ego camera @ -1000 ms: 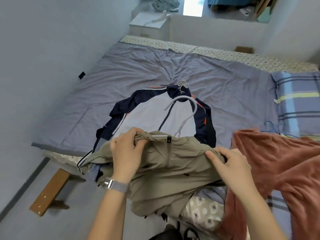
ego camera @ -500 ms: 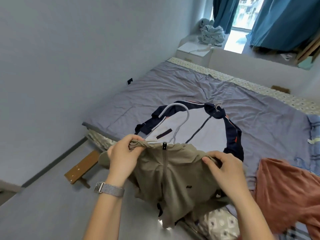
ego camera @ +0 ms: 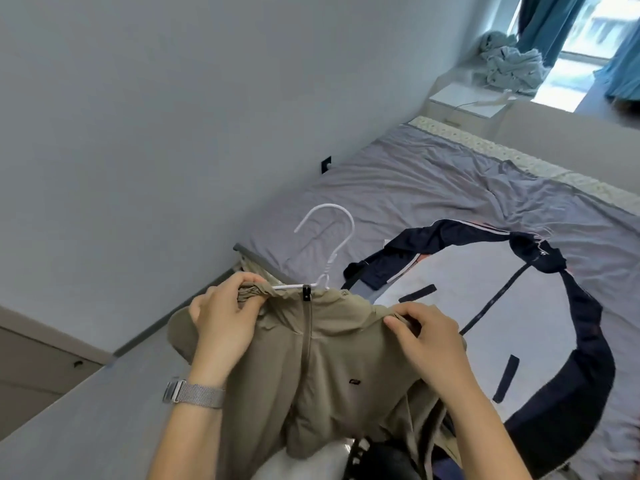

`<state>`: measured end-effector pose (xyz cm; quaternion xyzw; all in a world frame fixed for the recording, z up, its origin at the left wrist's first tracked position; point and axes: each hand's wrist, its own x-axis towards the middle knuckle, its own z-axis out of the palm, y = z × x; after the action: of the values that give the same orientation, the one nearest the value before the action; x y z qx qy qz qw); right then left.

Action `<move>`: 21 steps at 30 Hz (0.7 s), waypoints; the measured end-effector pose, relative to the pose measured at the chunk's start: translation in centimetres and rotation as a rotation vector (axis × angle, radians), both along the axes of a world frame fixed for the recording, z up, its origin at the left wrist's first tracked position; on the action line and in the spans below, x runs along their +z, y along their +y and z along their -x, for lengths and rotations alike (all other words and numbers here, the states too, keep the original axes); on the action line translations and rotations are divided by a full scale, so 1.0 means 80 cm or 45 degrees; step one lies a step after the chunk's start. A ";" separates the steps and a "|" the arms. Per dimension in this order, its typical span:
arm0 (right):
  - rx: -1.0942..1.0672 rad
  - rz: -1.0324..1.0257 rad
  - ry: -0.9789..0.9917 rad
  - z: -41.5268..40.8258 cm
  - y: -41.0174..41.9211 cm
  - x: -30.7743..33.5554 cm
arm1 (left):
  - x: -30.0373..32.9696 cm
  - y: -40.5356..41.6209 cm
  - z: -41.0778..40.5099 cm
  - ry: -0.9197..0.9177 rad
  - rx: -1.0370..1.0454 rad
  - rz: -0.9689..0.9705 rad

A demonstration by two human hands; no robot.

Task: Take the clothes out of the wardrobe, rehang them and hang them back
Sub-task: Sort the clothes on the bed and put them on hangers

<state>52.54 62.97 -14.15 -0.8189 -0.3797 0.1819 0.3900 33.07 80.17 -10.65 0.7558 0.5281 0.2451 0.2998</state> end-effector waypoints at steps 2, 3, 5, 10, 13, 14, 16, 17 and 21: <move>0.033 0.028 0.069 -0.021 0.031 -0.014 | -0.005 0.036 -0.028 0.062 -0.005 -0.065; 0.058 0.033 0.095 -0.033 0.050 -0.021 | -0.007 0.056 -0.041 0.074 -0.008 -0.077; 0.108 0.051 0.112 -0.060 0.093 -0.029 | -0.006 0.097 -0.064 0.097 -0.007 -0.105; 0.163 0.039 0.044 -0.114 0.199 -0.012 | 0.021 0.192 -0.106 0.089 0.019 -0.153; 0.128 0.022 -0.009 -0.145 0.244 0.006 | 0.028 0.242 -0.132 0.049 -0.021 -0.152; 0.112 0.028 -0.031 -0.155 0.254 0.011 | 0.029 0.254 -0.143 0.045 -0.045 -0.155; 0.078 0.045 -0.054 -0.175 0.272 0.011 | 0.021 0.279 -0.168 0.075 -0.101 -0.157; 0.061 0.063 -0.047 -0.183 0.281 0.007 | 0.014 0.293 -0.180 0.106 -0.128 -0.155; -0.035 0.126 0.022 -0.205 0.328 -0.005 | -0.010 0.369 -0.221 0.065 -0.299 -0.069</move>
<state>68.94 89.21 -14.54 -0.8406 -0.3558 0.2021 0.3549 50.73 109.70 -11.46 0.8263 0.4366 0.2032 0.2922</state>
